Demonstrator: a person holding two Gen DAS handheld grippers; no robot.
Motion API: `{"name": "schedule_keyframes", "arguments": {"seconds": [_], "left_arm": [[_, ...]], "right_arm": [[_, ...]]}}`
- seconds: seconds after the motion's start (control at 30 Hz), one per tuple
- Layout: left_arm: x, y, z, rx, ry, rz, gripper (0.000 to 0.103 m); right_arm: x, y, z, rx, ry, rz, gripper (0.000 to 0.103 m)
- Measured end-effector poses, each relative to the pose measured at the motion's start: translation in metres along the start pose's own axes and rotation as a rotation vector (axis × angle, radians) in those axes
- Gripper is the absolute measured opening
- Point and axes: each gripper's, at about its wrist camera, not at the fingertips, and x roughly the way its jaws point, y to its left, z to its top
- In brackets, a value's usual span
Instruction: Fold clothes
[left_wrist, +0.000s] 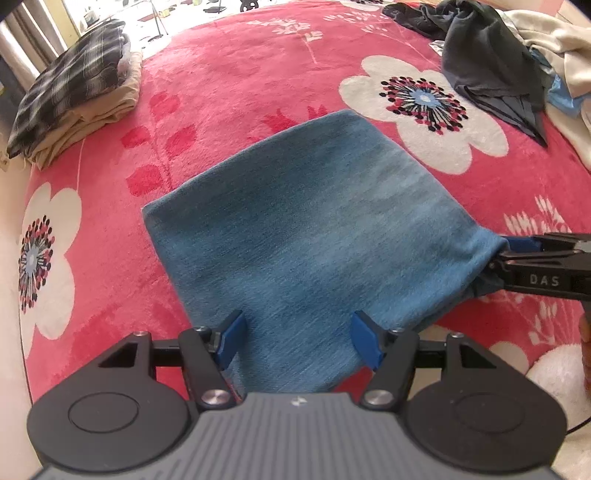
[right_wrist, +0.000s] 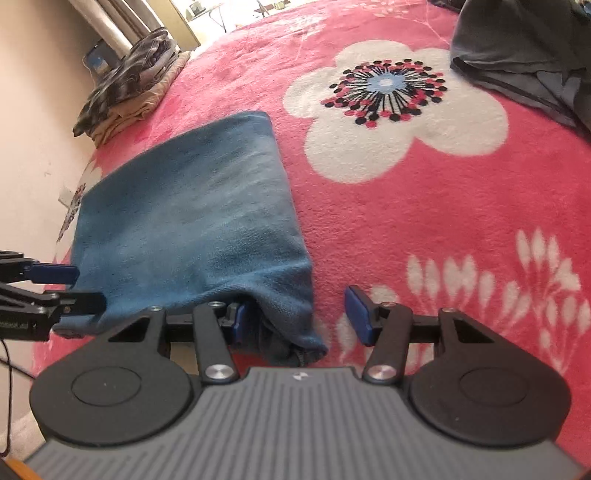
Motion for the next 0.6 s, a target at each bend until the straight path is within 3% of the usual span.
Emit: {"name": "schedule_keyframes", "arguments": {"seconds": [0.27,0.6], "left_arm": [[-0.009,-0.002,0.008,0.008,-0.053,-0.016,0.065],[-0.009,-0.040,0.031,0.114,-0.119,-0.060,0.065]], "right_arm": [[-0.021,-0.005,-0.004,0.044,0.024,0.011,0.051],[-0.046,-0.007,-0.018,0.110,0.068,0.041,0.051]]}}
